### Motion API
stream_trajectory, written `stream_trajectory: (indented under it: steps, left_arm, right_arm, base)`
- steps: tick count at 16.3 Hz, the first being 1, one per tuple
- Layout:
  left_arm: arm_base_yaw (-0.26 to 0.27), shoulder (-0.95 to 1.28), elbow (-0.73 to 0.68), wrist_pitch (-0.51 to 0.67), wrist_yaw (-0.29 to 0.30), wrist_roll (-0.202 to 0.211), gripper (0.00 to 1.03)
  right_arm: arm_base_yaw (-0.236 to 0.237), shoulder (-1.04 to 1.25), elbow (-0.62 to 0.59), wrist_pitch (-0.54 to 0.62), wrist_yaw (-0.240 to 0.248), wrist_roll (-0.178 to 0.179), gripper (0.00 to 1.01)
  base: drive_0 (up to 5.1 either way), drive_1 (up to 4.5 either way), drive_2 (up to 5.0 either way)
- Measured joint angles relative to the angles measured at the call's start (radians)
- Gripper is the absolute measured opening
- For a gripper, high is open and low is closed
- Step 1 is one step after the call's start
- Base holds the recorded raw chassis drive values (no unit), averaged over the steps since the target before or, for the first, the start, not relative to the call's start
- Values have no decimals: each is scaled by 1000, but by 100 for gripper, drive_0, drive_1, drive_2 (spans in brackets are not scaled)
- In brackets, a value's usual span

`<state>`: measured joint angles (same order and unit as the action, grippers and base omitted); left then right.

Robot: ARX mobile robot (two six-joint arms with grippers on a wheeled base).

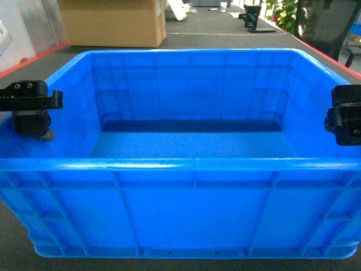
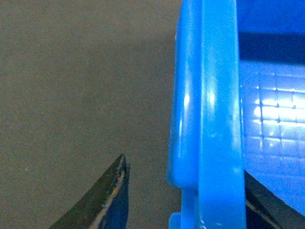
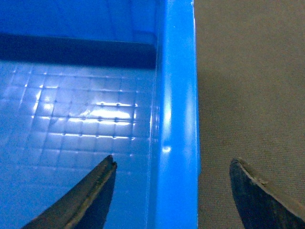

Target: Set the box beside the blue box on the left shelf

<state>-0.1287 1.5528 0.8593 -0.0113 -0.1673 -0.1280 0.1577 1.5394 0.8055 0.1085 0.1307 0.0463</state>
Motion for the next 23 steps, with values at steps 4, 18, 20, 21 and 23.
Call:
stream_trajectory:
  steps: [4, 18, 20, 21, 23]
  left_arm:
    - [-9, 6, 16, -41, 10, -27, 22]
    - [-173, -658, -403, 214, -298, 99, 18]
    - [-234, -803, -422, 21, -340, 61, 18]
    - [-257, -838, -424, 10, -369, 56, 18]
    - [-259, -851, -423, 39, -375, 56, 18]
  right_arm:
    - [0, 4, -1, 8, 8, -14, 40]
    - [130, -638, -349, 55, 227, 25, 21]
    - [151, -773, -409, -27, 248, 24, 21]
    - [159, -806, -415, -6, 263, 14, 21]
    - [171, -844, -416, 11, 277, -5, 21]
  base:
    - [0, 0, 0]
    - [0, 0, 0]
    - [0, 0, 0]
    - [0, 0, 0]
    - [0, 0, 0]
